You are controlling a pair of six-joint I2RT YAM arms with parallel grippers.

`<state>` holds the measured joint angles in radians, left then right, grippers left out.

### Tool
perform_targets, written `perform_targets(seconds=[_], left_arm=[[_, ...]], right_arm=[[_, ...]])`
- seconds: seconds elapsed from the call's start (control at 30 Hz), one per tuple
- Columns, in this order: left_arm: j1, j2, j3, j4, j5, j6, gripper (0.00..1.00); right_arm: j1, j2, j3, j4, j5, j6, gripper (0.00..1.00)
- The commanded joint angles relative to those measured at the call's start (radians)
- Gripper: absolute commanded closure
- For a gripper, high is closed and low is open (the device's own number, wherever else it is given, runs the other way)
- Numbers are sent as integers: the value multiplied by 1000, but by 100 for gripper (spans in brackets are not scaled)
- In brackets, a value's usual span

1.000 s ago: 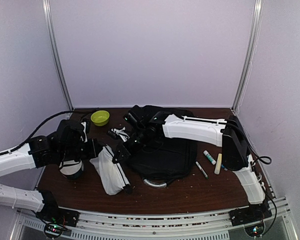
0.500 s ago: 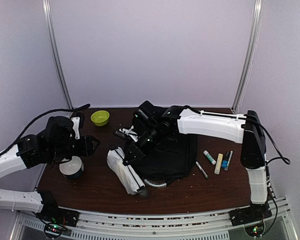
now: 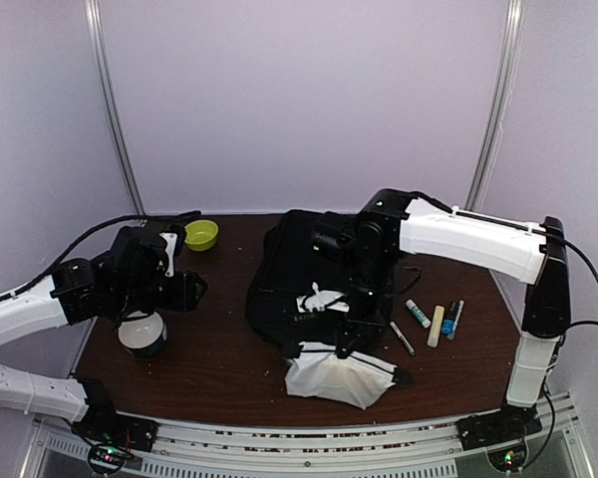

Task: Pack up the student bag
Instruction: Place the pencil case at the center of the board, then pick up the pencil case from the center of the board.

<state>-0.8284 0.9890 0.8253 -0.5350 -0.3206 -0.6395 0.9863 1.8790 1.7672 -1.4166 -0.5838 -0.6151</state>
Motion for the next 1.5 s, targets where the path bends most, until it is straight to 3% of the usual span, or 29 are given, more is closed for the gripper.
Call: perform_targets(seconds=[0.0, 0.23, 0.4, 0.53, 0.77, 0.9, 1.03, 1.3, 1.47], left_arm=[[0, 50, 22, 86, 21, 27, 48], [-1, 93, 21, 109, 31, 32, 49], [0, 95, 7, 123, 34, 28, 49], [0, 101, -7, 144, 46, 22, 49], [0, 129, -2, 161, 58, 29, 49], [0, 144, -1, 169, 58, 24, 49], [0, 165, -2, 194, 76, 24, 49], [0, 212, 31, 199, 116, 68, 50], [0, 280, 105, 146, 148, 171, 51]], right_arm=[[-15, -81, -99, -14, 141, -95, 100], [-16, -86, -254, 160, 185, -38, 100], [-18, -90, -341, 210, 179, -19, 57], [-19, -126, -385, 235, 155, -7, 42], [-40, -180, -391, 216, 118, 7, 27], [-42, -257, -453, 276, 80, 18, 1], [-37, -291, -531, 413, 131, 81, 0], [10, -253, -577, 490, 205, 106, 1], [45, -248, -610, 469, 179, 95, 4]])
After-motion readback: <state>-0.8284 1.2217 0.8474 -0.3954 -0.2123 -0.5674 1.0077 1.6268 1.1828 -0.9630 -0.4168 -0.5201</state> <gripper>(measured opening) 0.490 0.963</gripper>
